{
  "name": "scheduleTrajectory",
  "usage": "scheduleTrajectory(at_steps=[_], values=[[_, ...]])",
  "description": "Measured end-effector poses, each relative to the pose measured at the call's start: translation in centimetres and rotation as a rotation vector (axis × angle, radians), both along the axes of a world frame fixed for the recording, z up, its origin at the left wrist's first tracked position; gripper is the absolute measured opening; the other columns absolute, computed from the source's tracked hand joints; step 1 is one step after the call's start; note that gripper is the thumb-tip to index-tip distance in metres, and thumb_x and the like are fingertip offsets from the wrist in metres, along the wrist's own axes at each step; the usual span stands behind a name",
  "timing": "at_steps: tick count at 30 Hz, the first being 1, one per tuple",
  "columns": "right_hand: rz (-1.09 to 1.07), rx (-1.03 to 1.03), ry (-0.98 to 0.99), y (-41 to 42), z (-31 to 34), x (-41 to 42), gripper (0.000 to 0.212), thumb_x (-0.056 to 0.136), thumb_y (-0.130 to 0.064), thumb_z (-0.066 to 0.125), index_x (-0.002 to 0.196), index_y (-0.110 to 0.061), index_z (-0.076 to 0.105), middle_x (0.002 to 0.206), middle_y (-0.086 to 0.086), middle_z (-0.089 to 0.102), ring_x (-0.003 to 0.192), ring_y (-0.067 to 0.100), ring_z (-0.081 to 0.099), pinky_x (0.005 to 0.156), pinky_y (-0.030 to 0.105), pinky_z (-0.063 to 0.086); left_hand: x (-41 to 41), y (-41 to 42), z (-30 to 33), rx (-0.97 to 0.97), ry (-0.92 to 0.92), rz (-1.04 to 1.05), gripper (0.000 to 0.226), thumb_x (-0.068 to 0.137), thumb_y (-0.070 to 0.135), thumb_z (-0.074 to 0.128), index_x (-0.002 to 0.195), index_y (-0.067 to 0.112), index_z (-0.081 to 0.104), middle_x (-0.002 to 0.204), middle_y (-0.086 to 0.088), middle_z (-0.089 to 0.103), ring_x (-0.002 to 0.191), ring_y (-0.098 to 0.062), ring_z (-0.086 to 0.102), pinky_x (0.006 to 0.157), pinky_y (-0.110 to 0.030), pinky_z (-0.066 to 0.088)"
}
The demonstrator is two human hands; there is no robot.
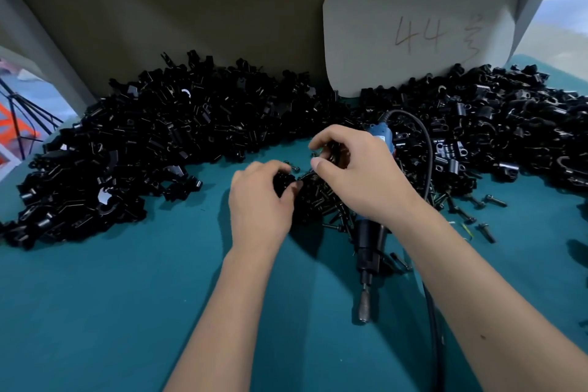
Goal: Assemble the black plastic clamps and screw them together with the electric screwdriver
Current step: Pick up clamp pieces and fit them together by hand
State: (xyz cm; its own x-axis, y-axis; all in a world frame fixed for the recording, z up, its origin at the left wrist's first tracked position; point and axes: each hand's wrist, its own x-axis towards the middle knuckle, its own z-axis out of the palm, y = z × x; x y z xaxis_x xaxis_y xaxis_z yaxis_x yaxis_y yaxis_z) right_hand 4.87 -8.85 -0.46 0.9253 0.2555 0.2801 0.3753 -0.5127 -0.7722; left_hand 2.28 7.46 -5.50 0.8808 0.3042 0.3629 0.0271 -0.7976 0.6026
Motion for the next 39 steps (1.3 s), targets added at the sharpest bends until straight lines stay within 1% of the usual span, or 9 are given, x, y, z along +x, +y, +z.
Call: scheduleTrajectory(at_steps=[3,6,8,11,17,23,26,32,39], values=[[0.024,0.081,0.070,-0.7,-0.1,0.2,0.035,0.096,-0.014,0.068,0.126,-0.030,0.062,0.100,-0.010,0.070,0.081,0.007,0.065,0.074,0.017,0.052,0.0,-0.1,0.1,-0.141,-0.014,0.055,0.016,0.090,0.045,0.074,0.088,0.030,0.072,0.090,0.005,0.069,0.090,-0.018,0.062,0.080,-0.036,0.049],[0.025,0.179,0.139,-1.0,-0.2,0.3,0.043,0.091,-0.015,0.078,0.126,-0.028,0.057,0.098,-0.006,0.074,0.088,0.012,0.072,0.086,0.031,0.060,-0.1,-0.8,0.2,-0.334,-0.170,0.062,0.038,0.096,0.045,0.063,0.069,0.020,0.055,0.067,0.002,0.054,0.066,-0.016,0.052,0.064,-0.037,0.041],[0.030,0.208,0.149,-0.9,-0.3,0.3,0.038,0.089,-0.018,0.081,0.122,-0.025,0.062,0.098,-0.004,0.075,0.088,0.016,0.074,0.089,0.038,0.062,-0.3,-1.1,0.5,-0.535,-0.210,0.007,0.036,0.099,0.043,0.059,0.074,0.016,0.057,0.063,-0.004,0.050,0.059,-0.016,0.045,0.059,-0.038,0.040],[0.056,0.175,0.127,-0.9,-0.1,0.3,0.032,0.092,-0.027,0.079,0.122,-0.026,0.069,0.099,-0.003,0.074,0.086,0.020,0.073,0.087,0.041,0.062,-0.5,-1.4,0.9,-0.738,-0.189,-0.145,0.021,0.102,0.038,0.059,0.088,0.027,0.069,0.059,0.013,0.050,0.056,-0.017,0.044,0.054,-0.035,0.038],[0.104,0.284,0.077,-1.1,0.0,0.3,0.026,0.096,-0.026,0.075,0.120,-0.028,0.067,0.088,-0.005,0.076,0.074,0.011,0.070,0.064,0.028,0.053,-0.7,-2.1,1.7,-1.147,-0.170,-0.339,0.006,0.091,0.026,0.072,0.088,0.021,0.073,0.064,0.012,0.044,0.052,-0.005,0.032,0.044,-0.017,0.028],[0.130,0.505,0.153,-1.8,0.4,0.7,0.014,0.101,-0.015,0.067,0.110,-0.023,0.073,0.083,0.016,0.069,0.063,0.023,0.071,0.052,0.028,0.051,-1.0,-2.3,2.7,-1.691,-0.076,-0.493,0.056,0.076,0.002,0.044,0.127,-0.007,0.066,0.103,-0.011,0.065,0.071,-0.015,0.046,0.057,-0.022,0.037],[0.116,0.583,0.236,-2.3,0.5,1.2,0.014,0.101,-0.014,0.068,0.111,-0.018,0.076,0.090,0.001,0.067,0.066,0.020,0.070,0.056,0.024,0.050,-1.0,-2.7,2.4,-1.649,-0.040,-0.451,0.056,0.089,-0.012,0.029,0.133,-0.005,0.064,0.111,-0.014,0.067,0.078,-0.016,0.050,0.064,-0.024,0.042],[0.176,0.595,0.272,-3.7,0.8,1.2,0.035,0.090,-0.001,0.078,0.122,-0.015,0.074,0.119,0.008,0.075,0.081,0.017,0.070,0.076,0.025,0.055,-1.1,-2.9,1.9,-1.471,-0.012,-0.525,0.048,0.100,-0.013,0.045,0.140,0.008,0.062,0.113,-0.002,0.072,0.092,-0.008,0.066,0.078,-0.021,0.054],[0.297,0.647,0.263,-3.6,1.1,0.7,0.034,0.093,-0.001,0.073,0.126,-0.011,0.072,0.119,0.030,0.066,0.084,0.027,0.074,0.073,0.029,0.060,-1.5,-2.7,1.8,-1.360,-0.076,-0.565,0.057,0.090,-0.016,0.062,0.131,0.022,0.071,0.106,0.004,0.072,0.102,-0.014,0.068,0.089,-0.025,0.056]])
